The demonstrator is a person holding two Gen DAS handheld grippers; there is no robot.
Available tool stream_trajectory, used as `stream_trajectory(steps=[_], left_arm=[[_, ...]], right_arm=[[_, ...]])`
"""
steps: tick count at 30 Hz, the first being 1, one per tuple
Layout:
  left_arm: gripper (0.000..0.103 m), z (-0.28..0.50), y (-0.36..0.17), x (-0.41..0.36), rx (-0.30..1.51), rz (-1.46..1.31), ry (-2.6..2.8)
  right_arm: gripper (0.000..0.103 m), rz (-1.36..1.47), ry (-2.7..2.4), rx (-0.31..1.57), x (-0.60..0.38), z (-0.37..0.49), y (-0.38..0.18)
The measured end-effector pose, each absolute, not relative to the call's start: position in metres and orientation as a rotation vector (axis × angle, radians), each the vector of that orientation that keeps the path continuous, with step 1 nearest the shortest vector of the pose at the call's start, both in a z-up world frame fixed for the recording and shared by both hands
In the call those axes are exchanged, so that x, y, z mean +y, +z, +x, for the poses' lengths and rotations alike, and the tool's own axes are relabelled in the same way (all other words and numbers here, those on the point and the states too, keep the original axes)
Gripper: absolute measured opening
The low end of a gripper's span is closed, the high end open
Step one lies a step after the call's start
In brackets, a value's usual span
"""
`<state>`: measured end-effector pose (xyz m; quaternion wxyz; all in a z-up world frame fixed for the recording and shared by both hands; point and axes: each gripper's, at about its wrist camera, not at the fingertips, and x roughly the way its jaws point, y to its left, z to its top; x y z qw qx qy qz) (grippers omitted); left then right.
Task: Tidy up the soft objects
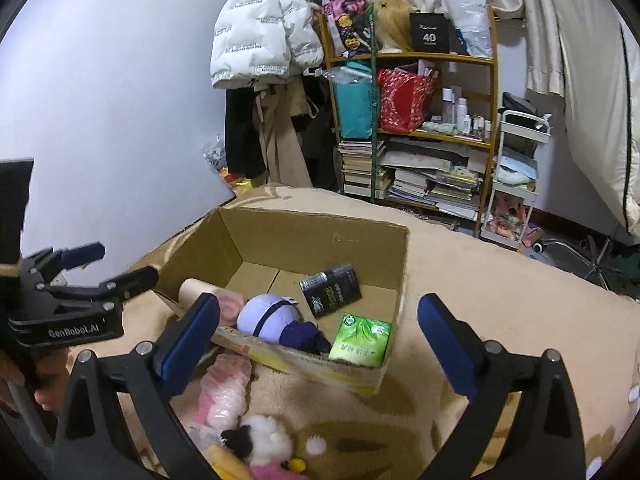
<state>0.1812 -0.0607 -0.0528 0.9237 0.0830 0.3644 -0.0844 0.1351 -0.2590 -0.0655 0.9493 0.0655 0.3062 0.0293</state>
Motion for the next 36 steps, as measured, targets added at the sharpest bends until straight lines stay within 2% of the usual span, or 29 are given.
stream_trajectory(steps=[18, 36], left_arm=[[0.097, 0.095, -0.023, -0.043, 0.816, 0.145, -0.165], [0.097, 0.043, -0.043, -0.049, 0.871, 0.081, -0.162]], right_arm=[[0.103, 0.161, 0.015, 0.624, -0.260, 0.042, -0.038], [0.103, 0.231, 0.014, 0.657, -0.250, 0.005, -0.046]])
